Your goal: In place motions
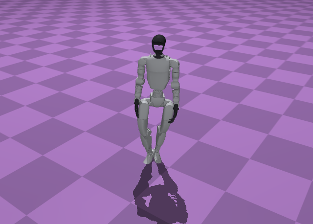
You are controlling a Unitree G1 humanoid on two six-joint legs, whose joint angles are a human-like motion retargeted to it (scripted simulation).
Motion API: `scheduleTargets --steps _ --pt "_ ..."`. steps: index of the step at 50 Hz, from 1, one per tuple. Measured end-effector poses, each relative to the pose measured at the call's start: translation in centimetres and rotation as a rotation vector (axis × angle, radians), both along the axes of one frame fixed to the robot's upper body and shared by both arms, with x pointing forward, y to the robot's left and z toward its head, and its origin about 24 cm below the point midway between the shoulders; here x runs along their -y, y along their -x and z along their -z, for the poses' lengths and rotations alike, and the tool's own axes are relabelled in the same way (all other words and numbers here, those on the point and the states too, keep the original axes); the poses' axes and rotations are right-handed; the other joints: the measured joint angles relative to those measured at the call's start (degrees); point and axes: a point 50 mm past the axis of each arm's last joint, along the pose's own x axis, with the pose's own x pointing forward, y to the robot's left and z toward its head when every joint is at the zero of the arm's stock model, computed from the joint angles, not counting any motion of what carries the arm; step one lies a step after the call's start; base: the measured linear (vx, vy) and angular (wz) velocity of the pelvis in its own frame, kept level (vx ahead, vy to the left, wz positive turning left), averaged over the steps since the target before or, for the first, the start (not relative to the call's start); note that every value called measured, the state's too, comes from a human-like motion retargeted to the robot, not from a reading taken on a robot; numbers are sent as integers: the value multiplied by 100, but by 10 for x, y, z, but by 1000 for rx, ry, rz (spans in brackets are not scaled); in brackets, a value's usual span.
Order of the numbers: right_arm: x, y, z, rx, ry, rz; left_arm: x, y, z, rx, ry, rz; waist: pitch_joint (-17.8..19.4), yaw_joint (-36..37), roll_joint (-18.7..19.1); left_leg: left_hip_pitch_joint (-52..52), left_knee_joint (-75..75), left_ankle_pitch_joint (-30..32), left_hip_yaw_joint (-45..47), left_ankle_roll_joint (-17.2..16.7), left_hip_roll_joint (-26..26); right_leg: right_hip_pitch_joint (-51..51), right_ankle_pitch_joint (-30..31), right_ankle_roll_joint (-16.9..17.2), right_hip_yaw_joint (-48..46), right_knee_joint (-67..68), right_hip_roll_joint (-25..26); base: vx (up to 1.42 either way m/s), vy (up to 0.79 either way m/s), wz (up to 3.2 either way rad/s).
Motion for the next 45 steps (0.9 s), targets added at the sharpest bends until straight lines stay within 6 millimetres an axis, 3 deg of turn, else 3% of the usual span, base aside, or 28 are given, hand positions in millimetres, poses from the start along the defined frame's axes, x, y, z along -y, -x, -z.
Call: scheduleTargets --steps 3,5,7,10,13,15,17,20,23,27,28,30,32,33,36,38,41,43,45 --pt "6 52 1 -179 11 165 11 -114 -37 331 -15 103 565 105 15 -290 -51 272 -321 -73 174 -1820 1822 154 896 2974 -790 -39 -12 64" --pt "12 89 -2 -280 28 249 21 -176 -76 560 -29 142 866 -153 190 -353 -108 354 -606 14 228 -3098 1764 274 1664 4760 -926 -24 -1 108" --pt "17 123 -8 -397 45 280 20 -220 -114 735 -36 153 901 -522 369 -547 -119 404 -799 143 165 -4173 1145 -197 1608 6327 -1646 -14 5 87" --pt "19 164 -18 -548 84 256 19 -249 -149 902 -59 66 1033 -1345 668 -773 -45 450 -1004 254 237 -5326 614 -501 1579 7634 -2182 2 8 78" --pt "10 198 -28 -628 58 306 37 -259 -167 1012 -1 42 953 -1295 986 -1048 55 429 -950 182 645 -6052 428 -305 1484 7829 -1731 2 -12 8" --pt "6 206 -31 -652 51 306 40 -262 -172 1040 19 28 1026 -1283 957 -1053 117 402 -983 181 703 -6062 379 -286 1493 7746 -1602 0 -7 -40" --pt "6 208 -32 -671 57 306 40 -254 -162 1004 32 41 947 -1218 828 -967 107 372 -946 198 609 -5705 227 -386 1515 7535 -1692 16 -5 -55" --pt "6 198 -28 -650 43 317 40 -228 -130 881 44 78 786 -984 580 -709 -9 322 -646 152 499 -4771 39 -416 1534 6798 -1598 20 -4 -72" --pt "5 169 -18 -553 15 303 40 -183 -85 691 50 77 640 -652 418 -451 -100 257 -403 82 472 -3431 71 -309 1524 5218 -932 14 -3 -83" --pt "4 116 -4 -368 -11 233 38 -92 -28 366 60 93 393 -213 176 -96 -122 87 25 0 346 -1329 455 129 2157 1971 122 16 0 -74" --pt "4 100 -1 -313 -14 212 38 -66 -17 276 58 94 319 -148 100 -59 -78 33 73 -15 259 -776 113 354 2230 1049 188 15 5 -15" --pt "0 69 3 -203 -29 163 34 -13 -1 98 48 86 287 -226 -83 124 39 -67 11 -60 106 216 -762 77 1928 -375 395 16 6 29" --pt "-5 40 4 -107 -60 99 26 37 6 -75 45 51 116 15 -382 251 154 -131 288 -119 -97 703 -335 -156 930 -1315 293 12 8 -92" --pt "-9 24 3 -65 -81 68 23 59 8 -159 40 31 17 341 -481 241 222 -126 570 -145 -132 697 -191 15 1534 -1454 238 -5 10 -162" --pt "-16 -29 -4 70 -128 -21 17 112 5 -347 -3 -57 -252 712 -663 -393 861 352 810 -368 -25 192 -99 116 1788 -1301 -92 -32 12 -76" --pt "-21 -67 -13 167 -148 -112 11 132 2 -397 -22 -158 -20 644 -828 -763 1597 964 859 -470 45 135 -75 36 2023 -1256 -185 -52 -2 6" --pt "-27 -115 -33 315 -167 -235 -2 140 0 -412 -41 -224 555 473 -936 -1316 2825 1763 703 -401 234 474 -25 66 1878 -1412 -222 -49 -7 64" --pt "-25 -132 -43 387 -151 -300 -7 139 0 -419 -52 -207 745 424 -976 -1562 3292 2100 619 -321 265 616 5 74 1711 -1504 -247 -23 2 65" --pt "-18 -134 -45 413 -112 -331 -7 139 0 -422 -49 -180 742 557 -1053 -1770 3598 2013 633 -308 268 610 16 39 1686 -1513 -308 -2 2 18"
